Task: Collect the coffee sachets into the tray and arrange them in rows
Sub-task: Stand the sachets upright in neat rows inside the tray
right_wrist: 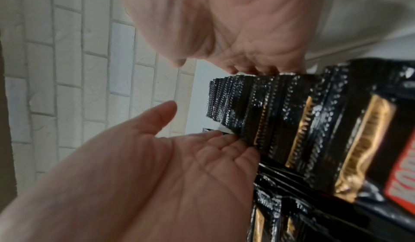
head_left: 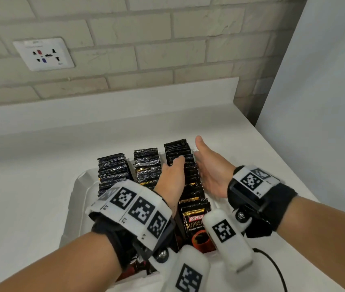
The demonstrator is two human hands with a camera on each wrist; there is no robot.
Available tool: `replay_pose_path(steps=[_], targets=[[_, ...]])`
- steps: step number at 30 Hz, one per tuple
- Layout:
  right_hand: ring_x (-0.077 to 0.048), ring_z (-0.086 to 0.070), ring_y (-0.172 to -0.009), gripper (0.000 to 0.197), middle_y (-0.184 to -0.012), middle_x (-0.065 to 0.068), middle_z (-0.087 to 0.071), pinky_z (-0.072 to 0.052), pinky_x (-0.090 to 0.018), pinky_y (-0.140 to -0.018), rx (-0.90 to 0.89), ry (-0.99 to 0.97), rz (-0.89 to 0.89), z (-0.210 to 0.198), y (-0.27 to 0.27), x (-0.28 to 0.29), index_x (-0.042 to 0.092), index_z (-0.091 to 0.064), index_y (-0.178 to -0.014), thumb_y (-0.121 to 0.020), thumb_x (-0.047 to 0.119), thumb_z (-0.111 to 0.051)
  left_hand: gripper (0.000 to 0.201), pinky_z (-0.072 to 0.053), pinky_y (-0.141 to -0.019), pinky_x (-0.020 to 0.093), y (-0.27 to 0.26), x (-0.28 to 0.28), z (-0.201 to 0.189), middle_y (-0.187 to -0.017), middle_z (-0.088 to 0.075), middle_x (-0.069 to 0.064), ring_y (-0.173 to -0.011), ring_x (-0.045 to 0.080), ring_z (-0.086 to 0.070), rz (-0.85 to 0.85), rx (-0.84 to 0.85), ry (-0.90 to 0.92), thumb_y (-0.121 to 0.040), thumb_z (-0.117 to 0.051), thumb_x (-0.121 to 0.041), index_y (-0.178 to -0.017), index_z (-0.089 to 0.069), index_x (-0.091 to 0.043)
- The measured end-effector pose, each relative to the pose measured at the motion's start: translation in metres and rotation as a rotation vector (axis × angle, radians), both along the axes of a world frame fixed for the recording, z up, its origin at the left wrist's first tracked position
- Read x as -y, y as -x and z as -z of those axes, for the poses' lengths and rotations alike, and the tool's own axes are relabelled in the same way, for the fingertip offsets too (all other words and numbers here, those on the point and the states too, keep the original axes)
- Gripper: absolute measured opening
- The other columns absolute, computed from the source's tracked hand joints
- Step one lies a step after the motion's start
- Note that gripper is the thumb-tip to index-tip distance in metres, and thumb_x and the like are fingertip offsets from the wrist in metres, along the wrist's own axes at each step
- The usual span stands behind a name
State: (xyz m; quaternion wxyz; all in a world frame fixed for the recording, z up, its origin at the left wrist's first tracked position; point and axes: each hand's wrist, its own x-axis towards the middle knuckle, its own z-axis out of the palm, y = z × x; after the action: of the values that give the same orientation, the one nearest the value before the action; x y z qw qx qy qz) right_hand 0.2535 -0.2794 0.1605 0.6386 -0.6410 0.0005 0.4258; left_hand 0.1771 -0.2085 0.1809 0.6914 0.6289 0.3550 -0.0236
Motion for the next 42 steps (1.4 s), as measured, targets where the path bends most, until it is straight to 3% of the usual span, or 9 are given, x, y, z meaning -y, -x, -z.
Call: replay_pose_path(steps=[3,8,14,18,20,24,30,38,42], targets=[[-0.021,-0.043,-0.128,0.103,-0.141,-0.007,-0.045,-0.032,-0.043,-0.109,0.05,0.067,-0.003,0.002,-0.001,-0.007,0.019,-0.039,-0.139,-0.061,0.087,-0.041,0.061,-0.029,-0.109,0.043,-0.006,-0.001,-0.001,-0.134,-0.046,0.005,-0.121,0.02,-0.044,-0.016,0.027,0.03,-0.086,-0.039,-0.054,-0.127,-0.049,-0.01],[-0.019,-0.024,-0.14,0.138,-0.153,-0.001,-0.026,-0.017,-0.05,-0.114,0.086,0.013,-0.054,0.04,-0.022,-0.014,0.033,-0.027,-0.143,-0.023,0.098,-0.046,0.061,-0.02,-0.113,0.037,-0.015,-0.004,0.004,-0.153,-0.022,0.011,-0.14,0.023,-0.024,-0.039,-0.02,-0.037,-0.098,-0.029,-0.043,-0.146,-0.022,-0.006],[-0.02,-0.036,-0.134,0.118,-0.146,-0.005,-0.038,-0.027,-0.047,-0.111,0.097,0.057,-0.05,0.017,-0.008,-0.009,0.029,-0.035,-0.141,-0.042,0.095,-0.043,0.045,-0.038,-0.101,0.033,-0.016,-0.01,0.004,-0.108,-0.057,0.004,-0.106,0.022,-0.055,-0.021,0.018,0.034,-0.098,-0.032,-0.043,-0.112,-0.058,-0.01],[-0.004,-0.063,-0.083,0.05,-0.088,0.006,-0.067,-0.046,-0.024,-0.082,0.133,0.046,-0.056,-0.021,0.011,0.001,0.026,-0.058,-0.093,-0.091,0.061,-0.023,0.046,-0.054,-0.077,0.022,-0.005,-0.02,-0.003,-0.095,-0.07,0.004,-0.084,0.01,-0.069,0.034,0.082,0.109,-0.098,-0.028,-0.046,-0.101,-0.062,-0.014],[-0.007,-0.05,-0.119,0.059,-0.128,0.004,-0.055,-0.033,-0.03,-0.105,0.222,0.07,-0.058,-0.031,0.016,0.013,0.026,-0.047,-0.128,-0.09,0.062,-0.019,0.041,-0.049,-0.059,0.007,0.008,-0.028,-0.017,-0.079,-0.072,-0.007,-0.068,-0.007,-0.066,0.066,0.107,0.101,-0.1,-0.026,-0.042,-0.093,-0.059,-0.017],[-0.008,-0.042,-0.126,0.071,-0.138,0.007,-0.044,-0.028,-0.028,-0.11,0.244,0.003,-0.162,-0.046,0.038,0.026,0.026,-0.028,-0.141,-0.08,0.064,-0.029,0.066,-0.029,-0.108,0.024,0.05,-0.057,-0.031,-0.144,-0.043,0.0,-0.13,0.009,-0.041,0.049,0.192,0.145,-0.088,-0.041,-0.044,-0.145,-0.028,-0.014],[-0.015,-0.056,-0.115,0.087,-0.132,-0.009,-0.051,-0.046,-0.027,-0.098,0.135,0.083,-0.502,-0.046,0.072,0.036,0.025,-0.03,-0.141,-0.062,0.056,-0.046,0.074,-0.054,-0.081,0.021,0.122,-0.073,-0.016,-0.096,-0.074,-0.004,-0.091,0.01,-0.069,0.151,-0.006,0.007,-0.036,-0.085,-0.033,-0.106,-0.062,-0.026],[-0.026,-0.046,-0.126,0.088,-0.149,-0.016,-0.026,-0.04,-0.035,-0.104,0.03,0.075,-0.454,-0.032,0.089,0.021,0.027,-0.022,-0.145,-0.067,0.055,-0.051,0.013,-0.054,-0.07,0.015,0.137,-0.064,0.006,-0.088,-0.072,0.004,-0.081,0.011,-0.065,0.335,-0.215,0.133,-0.08,-0.071,-0.016,-0.091,-0.066,-0.01],[-0.029,-0.049,-0.121,0.076,-0.15,-0.015,-0.023,-0.045,-0.037,-0.1,0.031,0.109,-0.418,-0.028,0.09,0.017,0.024,-0.024,-0.145,-0.078,0.053,-0.047,0.005,-0.047,-0.098,0.031,0.13,-0.055,0.007,-0.102,-0.067,0.011,-0.095,0.018,-0.061,0.427,-0.192,0.07,-0.089,-0.06,-0.014,-0.093,-0.06,-0.011]])
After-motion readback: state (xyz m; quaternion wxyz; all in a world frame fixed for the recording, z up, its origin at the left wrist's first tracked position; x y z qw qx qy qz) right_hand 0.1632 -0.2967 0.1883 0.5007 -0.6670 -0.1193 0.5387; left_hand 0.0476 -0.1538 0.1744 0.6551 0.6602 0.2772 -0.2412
